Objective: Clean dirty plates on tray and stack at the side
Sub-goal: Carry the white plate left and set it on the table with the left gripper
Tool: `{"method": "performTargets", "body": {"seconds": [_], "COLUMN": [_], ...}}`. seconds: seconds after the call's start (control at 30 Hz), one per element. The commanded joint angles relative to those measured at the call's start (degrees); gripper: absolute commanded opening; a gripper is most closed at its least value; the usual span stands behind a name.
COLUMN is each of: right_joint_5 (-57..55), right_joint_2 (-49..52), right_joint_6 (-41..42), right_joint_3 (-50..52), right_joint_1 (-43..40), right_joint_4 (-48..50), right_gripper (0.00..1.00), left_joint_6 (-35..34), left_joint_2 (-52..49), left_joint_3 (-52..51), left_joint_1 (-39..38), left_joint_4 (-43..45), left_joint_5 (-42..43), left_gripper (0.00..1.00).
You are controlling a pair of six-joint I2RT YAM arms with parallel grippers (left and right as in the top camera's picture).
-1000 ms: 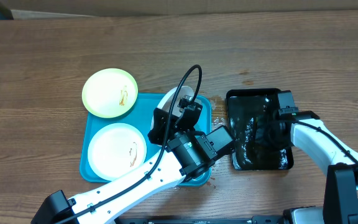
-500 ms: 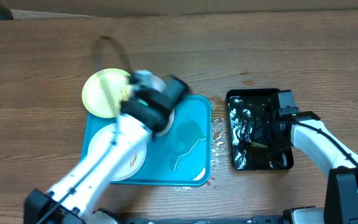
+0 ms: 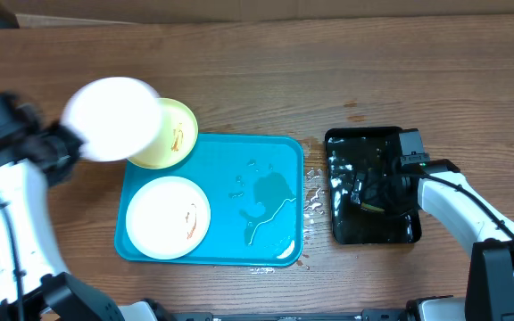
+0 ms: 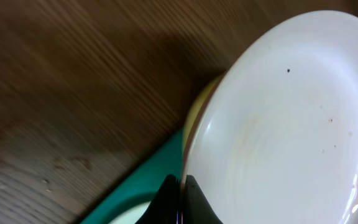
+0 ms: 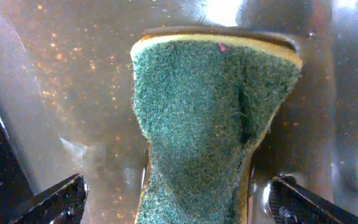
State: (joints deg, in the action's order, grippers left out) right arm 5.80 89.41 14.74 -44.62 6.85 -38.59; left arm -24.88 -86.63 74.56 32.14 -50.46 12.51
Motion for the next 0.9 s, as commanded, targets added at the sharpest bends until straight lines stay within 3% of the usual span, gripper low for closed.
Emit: {"method": "performTargets", "body": {"seconds": [0.0,0.17,0.4,0.77,0.8,0.83,0.87], "right_joint_5": [0.76,0.74,0.76,0.74,0.74,0.74,0.74], "right_joint_2": [1.36,1.36,1.36,1.36,1.36,1.36,1.36], "right_joint_6": [0.07,0.07,0.07,0.07,0.07,0.07,0.07], "right_joint_3": [1.62,1.62,1.62,1.62,1.62,1.62,1.62], "right_joint_1": [-0.11,-0.11,-0.13,-0.11,-0.11,-0.13,-0.13], "right_joint_4": [-0.26,-0.07,-0.02,0.37,0.39,0.39,0.39], "right_gripper": [0.97,0.98,0.98,0.98,0.98,0.98,0.98], "left_joint_6": [-0.02,-0.59,-2.62,-3.43,-3.43,-3.41,-3.13], "left_joint_2": [0.22,-3.02,-11.54,-22.21,-22.56,-22.71,-22.71], "left_joint_3": [1.25,0.76,0.46,0.46,0.46,0.46,0.46], "left_joint_1": [7.82,14.25,15.19,15.19,15.19,15.19,15.19], "left_joint_4": [0.22,1.2,1.38,4.57,4.81,4.87,4.85], "left_joint_5": [3.91,-5.35,-13.11,-15.04,-14.84,-13.94,-12.28], "left_gripper": [0.04,0.04,0.04,0.04,0.09,0.22,0.58]}}
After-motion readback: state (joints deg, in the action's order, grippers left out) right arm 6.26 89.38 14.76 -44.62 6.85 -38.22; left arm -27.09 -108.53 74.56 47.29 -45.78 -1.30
